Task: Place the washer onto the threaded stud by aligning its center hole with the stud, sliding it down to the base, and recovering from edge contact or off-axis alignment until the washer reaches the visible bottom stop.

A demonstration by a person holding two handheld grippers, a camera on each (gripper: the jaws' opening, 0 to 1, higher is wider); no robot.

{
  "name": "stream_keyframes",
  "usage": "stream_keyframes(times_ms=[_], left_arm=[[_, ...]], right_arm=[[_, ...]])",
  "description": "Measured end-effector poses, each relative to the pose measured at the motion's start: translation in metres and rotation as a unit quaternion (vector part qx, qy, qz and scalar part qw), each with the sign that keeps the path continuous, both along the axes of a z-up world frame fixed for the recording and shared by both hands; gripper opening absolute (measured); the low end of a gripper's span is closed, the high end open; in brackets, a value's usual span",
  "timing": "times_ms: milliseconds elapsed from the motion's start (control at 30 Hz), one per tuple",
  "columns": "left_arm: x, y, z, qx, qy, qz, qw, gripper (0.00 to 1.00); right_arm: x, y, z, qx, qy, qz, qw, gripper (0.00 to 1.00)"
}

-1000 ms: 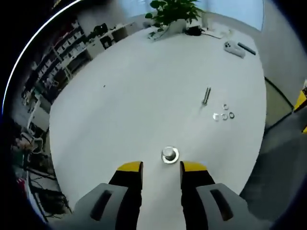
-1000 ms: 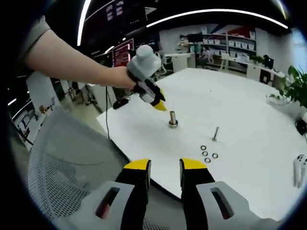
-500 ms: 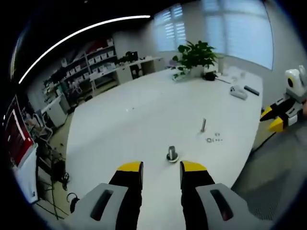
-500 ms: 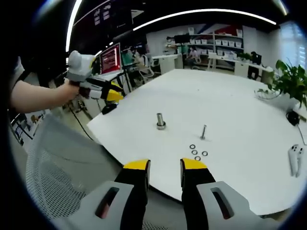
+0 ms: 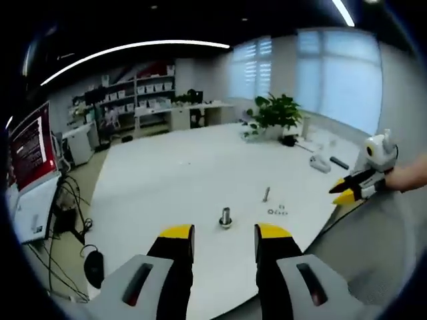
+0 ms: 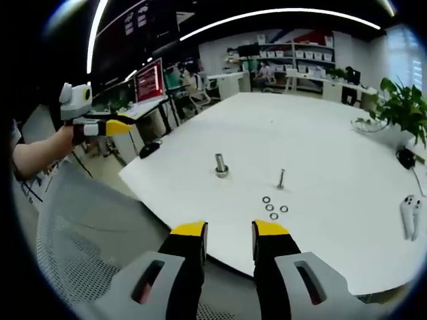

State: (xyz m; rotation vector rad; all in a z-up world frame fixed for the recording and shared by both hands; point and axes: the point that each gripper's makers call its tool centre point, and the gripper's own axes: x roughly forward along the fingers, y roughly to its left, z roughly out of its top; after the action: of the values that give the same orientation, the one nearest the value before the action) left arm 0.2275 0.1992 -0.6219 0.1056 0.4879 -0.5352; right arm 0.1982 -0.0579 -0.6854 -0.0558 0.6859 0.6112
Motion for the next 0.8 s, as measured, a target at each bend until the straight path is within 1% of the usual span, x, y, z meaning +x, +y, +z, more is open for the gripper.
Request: stream_keyframes(times_ms=[33,100,233,367,433,467,500,533,567,633,667,700,733,800], left_arm=[[-0.003,0.001,-0.003,0.002,0.002,0.000,1.0000,0.34],[-0.010,0.001,-0.009,-0.014,0.013,0.000,0.9998,0.34],[-0.021,-0.001,-0.012,-0.012,0.010,-0.009,0.9998,0.34],[-0.020,-0.005,-0.014,-0.020,0.011,-0.018,0.9996,0.34],[-0.021,-0.011,-0.018,-0.025,0.010,-0.025,0.9993,0.34],[-0.023,-0.014,-0.020,-0.021,0.011,-0.033,0.9992,0.34],[-0.026,-0.015,-0.025,-0.005,0.014,-0.045,0.9989,0.33],[-0.027,-0.014,-0.027,0.009,0.013,-0.048,0.9987,0.31],[-0.027,-0.014,-0.027,0.012,0.010,-0.047,0.9988,0.30],[-0.025,-0.013,-0.019,-0.005,-0.002,-0.047,0.9989,0.31],[-0.024,-0.013,-0.018,-0.019,-0.001,-0.042,0.9989,0.33],[-0.024,-0.012,-0.020,-0.022,0.004,-0.041,0.9989,0.34],[-0.025,-0.013,-0.024,-0.024,0.017,-0.040,0.9987,0.35],[-0.027,-0.016,-0.030,-0.021,0.032,-0.046,0.9982,0.36]], right_arm=[[0.000,0.000,0.000,0.000,0.000,0.000,1.0000,0.29],[0.000,-0.001,0.000,0.001,0.000,-0.002,1.0000,0.29],[0.000,-0.002,-0.001,-0.002,0.005,-0.005,1.0000,0.29],[-0.001,-0.002,-0.005,-0.012,0.011,0.000,0.9999,0.29],[-0.001,-0.003,-0.007,-0.016,0.014,-0.002,0.9998,0.29],[-0.002,-0.004,-0.007,-0.016,0.016,-0.002,0.9997,0.29],[-0.002,-0.004,-0.008,-0.016,0.018,-0.003,0.9997,0.29],[-0.003,-0.004,-0.008,-0.016,0.019,-0.003,0.9997,0.29],[-0.003,-0.003,-0.009,-0.018,0.022,-0.001,0.9996,0.29],[-0.004,-0.001,-0.012,-0.025,0.027,0.005,0.9993,0.29],[-0.004,-0.001,-0.013,-0.028,0.029,0.007,0.9992,0.29],[-0.004,-0.001,-0.014,-0.029,0.030,0.008,0.9991,0.29],[-0.005,-0.002,-0.015,-0.029,0.033,0.009,0.9990,0.29],[-0.005,-0.003,-0.016,-0.032,0.032,0.008,0.9990,0.29]])
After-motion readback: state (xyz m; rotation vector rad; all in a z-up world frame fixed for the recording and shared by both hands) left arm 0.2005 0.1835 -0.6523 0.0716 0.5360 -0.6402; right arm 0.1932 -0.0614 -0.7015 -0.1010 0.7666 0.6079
